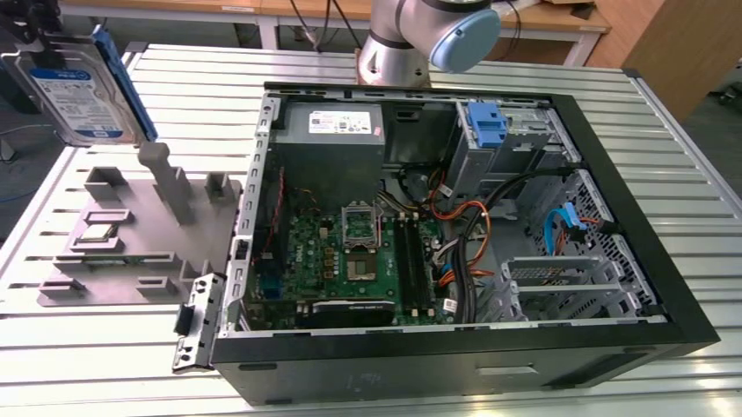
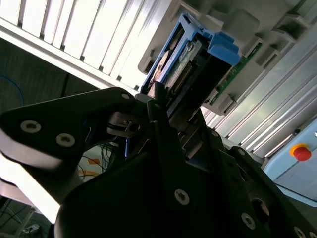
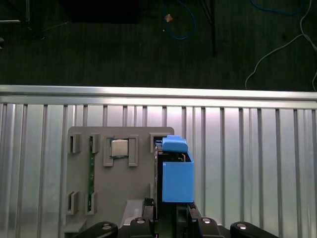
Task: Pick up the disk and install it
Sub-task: 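Pick up the disk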
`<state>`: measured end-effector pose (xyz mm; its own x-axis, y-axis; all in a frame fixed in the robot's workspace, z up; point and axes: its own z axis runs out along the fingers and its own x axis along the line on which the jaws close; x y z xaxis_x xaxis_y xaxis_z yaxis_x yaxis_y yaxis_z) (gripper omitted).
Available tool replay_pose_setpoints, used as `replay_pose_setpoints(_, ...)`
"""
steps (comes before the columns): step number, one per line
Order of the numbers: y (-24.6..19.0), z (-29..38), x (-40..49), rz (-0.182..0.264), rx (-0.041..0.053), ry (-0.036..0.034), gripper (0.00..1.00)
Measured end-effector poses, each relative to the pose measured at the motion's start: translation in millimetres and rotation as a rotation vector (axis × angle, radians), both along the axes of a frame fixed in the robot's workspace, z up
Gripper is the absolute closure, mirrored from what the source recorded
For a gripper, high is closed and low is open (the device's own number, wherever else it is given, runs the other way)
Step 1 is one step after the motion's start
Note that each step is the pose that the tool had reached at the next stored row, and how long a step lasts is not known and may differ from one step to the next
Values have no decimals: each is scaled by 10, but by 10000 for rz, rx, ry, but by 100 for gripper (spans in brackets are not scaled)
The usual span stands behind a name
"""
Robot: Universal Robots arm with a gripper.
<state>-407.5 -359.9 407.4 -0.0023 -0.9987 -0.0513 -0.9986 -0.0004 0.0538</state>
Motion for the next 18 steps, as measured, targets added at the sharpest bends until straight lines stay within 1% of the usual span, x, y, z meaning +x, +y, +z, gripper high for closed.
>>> replay_pose_setpoints(4, 0, 93, 0, 0, 0, 1, 65)
replay_pose_setpoints(12, 0, 226, 0, 0, 1, 0, 65)
replay_pose_setpoints(14, 0, 241, 0, 0, 1, -2, 65)
replay_pose_setpoints(18, 0, 243, 0, 0, 1, 0, 65)
